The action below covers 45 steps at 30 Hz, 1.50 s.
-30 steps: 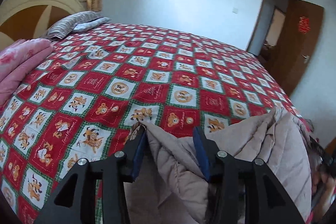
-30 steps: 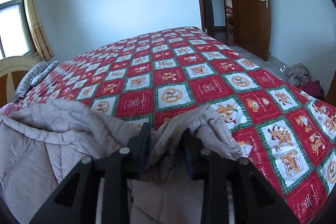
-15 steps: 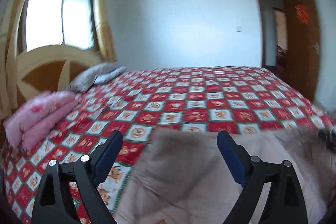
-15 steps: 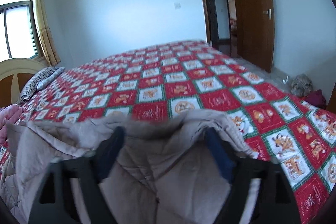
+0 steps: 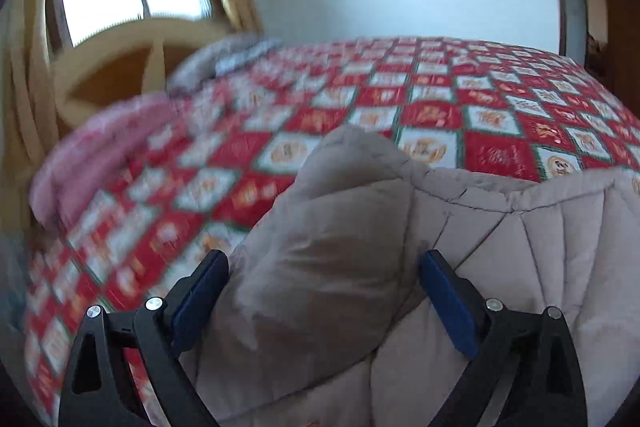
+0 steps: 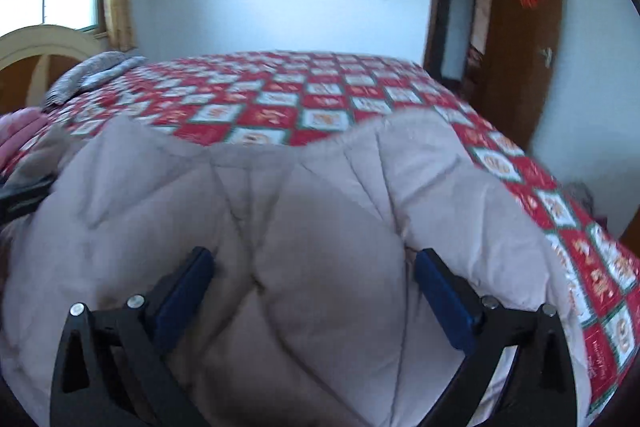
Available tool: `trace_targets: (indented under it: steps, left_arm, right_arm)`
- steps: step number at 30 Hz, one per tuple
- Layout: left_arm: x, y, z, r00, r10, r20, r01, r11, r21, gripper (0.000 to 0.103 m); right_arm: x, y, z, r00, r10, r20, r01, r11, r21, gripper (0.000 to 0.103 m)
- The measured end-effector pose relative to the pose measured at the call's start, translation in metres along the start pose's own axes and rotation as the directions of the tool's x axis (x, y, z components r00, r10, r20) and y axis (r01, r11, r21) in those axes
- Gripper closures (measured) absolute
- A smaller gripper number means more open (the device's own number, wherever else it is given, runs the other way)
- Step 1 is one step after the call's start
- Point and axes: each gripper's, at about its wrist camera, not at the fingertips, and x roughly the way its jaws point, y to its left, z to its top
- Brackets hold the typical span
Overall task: Fold large clothes
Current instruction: 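Grasp the folded edge of the jacket with both grippers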
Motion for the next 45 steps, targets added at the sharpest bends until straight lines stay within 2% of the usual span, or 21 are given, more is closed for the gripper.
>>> trace_targets:
  steps: [3, 11, 21, 41, 43, 45]
  left_arm:
    - [0.017, 0.017, -0.006, 0.997, -0.066, -0.043, 0.062, 0.994, -0.091, 0.006]
    - [0.033, 0.015, -0.018, 0.99, -0.127, -0.062, 0.118, 0.984, -0.135, 0.001]
    - [0.042, 0.007, -0.021, 0.99, -0.113, -0.086, 0.103, 0.989, -0.105, 0.001]
    - [0.047, 0.003, -0.02, 0.99, -0.102, -0.099, 0.093, 0.992, -0.089, 0.001]
    - [0.048, 0.002, -0.02, 0.99, -0.096, -0.098, 0.088, 0.993, -0.083, 0.001]
    - [0.048, 0.001, -0.019, 0.991, -0.095, -0.098, 0.087, 0.993, -0.08, 0.001]
  right_arm:
    - [0.026, -0.011, 0.004, 0.999, 0.005, -0.043, -0.003, 0.999, 0.039, 0.0]
    - [0.039, -0.007, -0.005, 0.996, -0.021, -0.085, 0.024, 0.999, 0.035, 0.0]
    - [0.047, -0.001, -0.011, 0.989, -0.068, -0.135, 0.068, 0.998, -0.002, 0.0]
    - [0.054, 0.006, -0.011, 0.98, -0.111, -0.167, 0.106, 0.994, -0.039, 0.0]
    - [0.05, 0.005, -0.006, 0.978, -0.106, -0.178, 0.101, 0.994, -0.034, 0.0]
    - [0.032, 0.002, 0.0, 0.98, -0.114, -0.165, 0.119, 0.993, 0.017, 0.0]
